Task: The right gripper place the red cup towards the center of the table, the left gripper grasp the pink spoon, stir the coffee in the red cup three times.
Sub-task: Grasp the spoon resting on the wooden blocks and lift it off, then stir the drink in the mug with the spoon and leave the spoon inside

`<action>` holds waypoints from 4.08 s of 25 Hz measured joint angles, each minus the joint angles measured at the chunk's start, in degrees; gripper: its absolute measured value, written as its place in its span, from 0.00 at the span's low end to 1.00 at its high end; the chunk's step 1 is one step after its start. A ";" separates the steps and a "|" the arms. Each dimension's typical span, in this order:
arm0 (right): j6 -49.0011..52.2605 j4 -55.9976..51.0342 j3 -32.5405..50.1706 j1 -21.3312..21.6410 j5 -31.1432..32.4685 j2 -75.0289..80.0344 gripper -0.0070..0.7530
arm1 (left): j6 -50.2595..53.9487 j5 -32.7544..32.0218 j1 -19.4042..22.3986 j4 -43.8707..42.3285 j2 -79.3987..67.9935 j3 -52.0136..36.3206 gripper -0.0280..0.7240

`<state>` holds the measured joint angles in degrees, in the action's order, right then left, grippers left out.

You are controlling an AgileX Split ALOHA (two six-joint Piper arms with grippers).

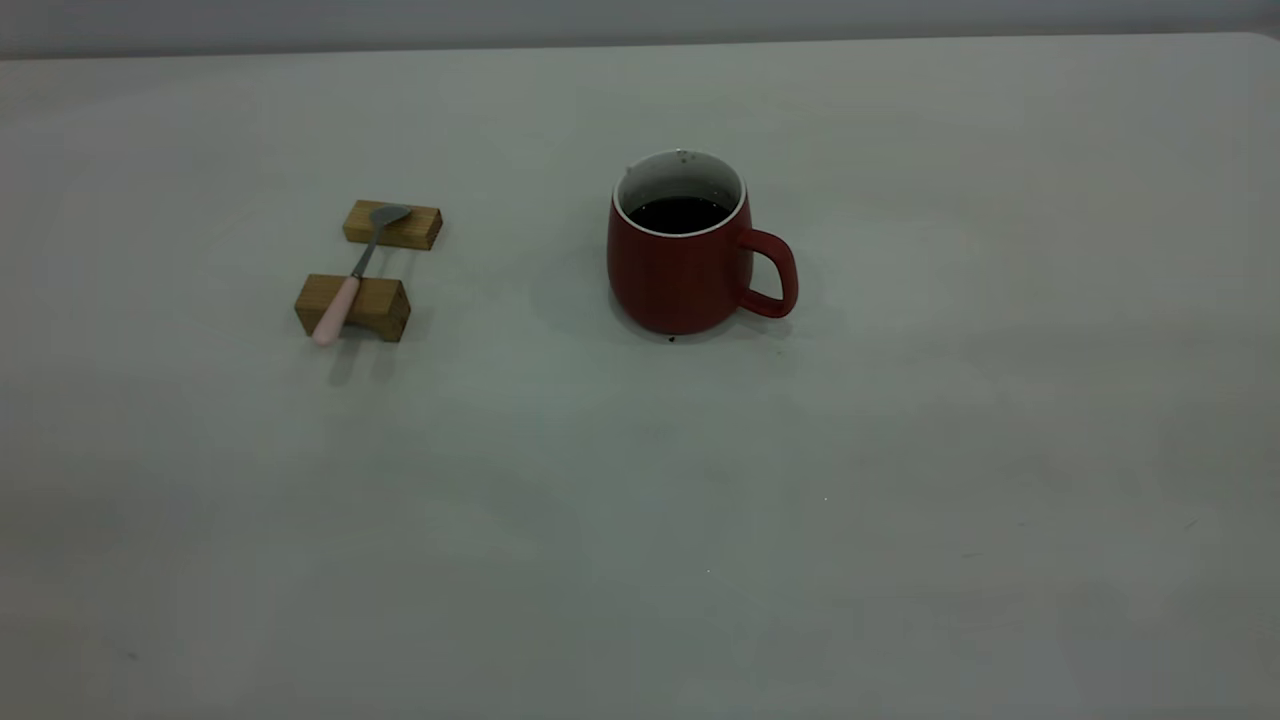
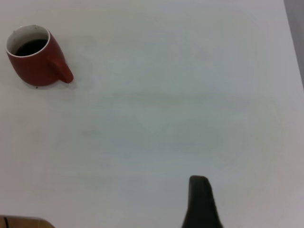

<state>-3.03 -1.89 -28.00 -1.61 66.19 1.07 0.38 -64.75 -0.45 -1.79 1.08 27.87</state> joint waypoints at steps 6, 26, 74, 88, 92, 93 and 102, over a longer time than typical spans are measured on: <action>0.00 0.00 0.00 0.00 0.07 0.00 0.78 | 0.00 0.00 0.00 0.00 0.00 0.00 0.61; 0.00 0.00 0.00 0.00 0.21 0.00 0.78 | 4.47 15.74 0.00 3.08 -24.67 5.90 0.89; 0.00 0.00 0.00 0.00 0.21 0.00 0.78 | -0.38 34.53 -10.41 12.52 -132.81 45.68 0.89; 0.00 0.00 0.00 0.00 0.21 0.00 0.78 | -0.38 37.06 -10.41 12.68 -133.82 45.68 0.27; 0.00 0.00 0.00 0.00 0.21 0.00 0.78 | 0.91 33.38 -10.45 12.68 -133.49 47.66 0.27; 0.00 0.00 0.00 0.00 0.21 0.00 0.78 | 1.86 30.67 -10.45 12.82 -133.05 48.76 0.27; 0.01 0.00 0.00 0.00 0.21 0.00 0.78 | 41.90 -1.16 -10.45 31.75 -127.18 65.15 0.27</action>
<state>-3.02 -1.89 -28.00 -1.61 66.40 1.07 42.28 -65.91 -10.90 29.97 -126.10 93.02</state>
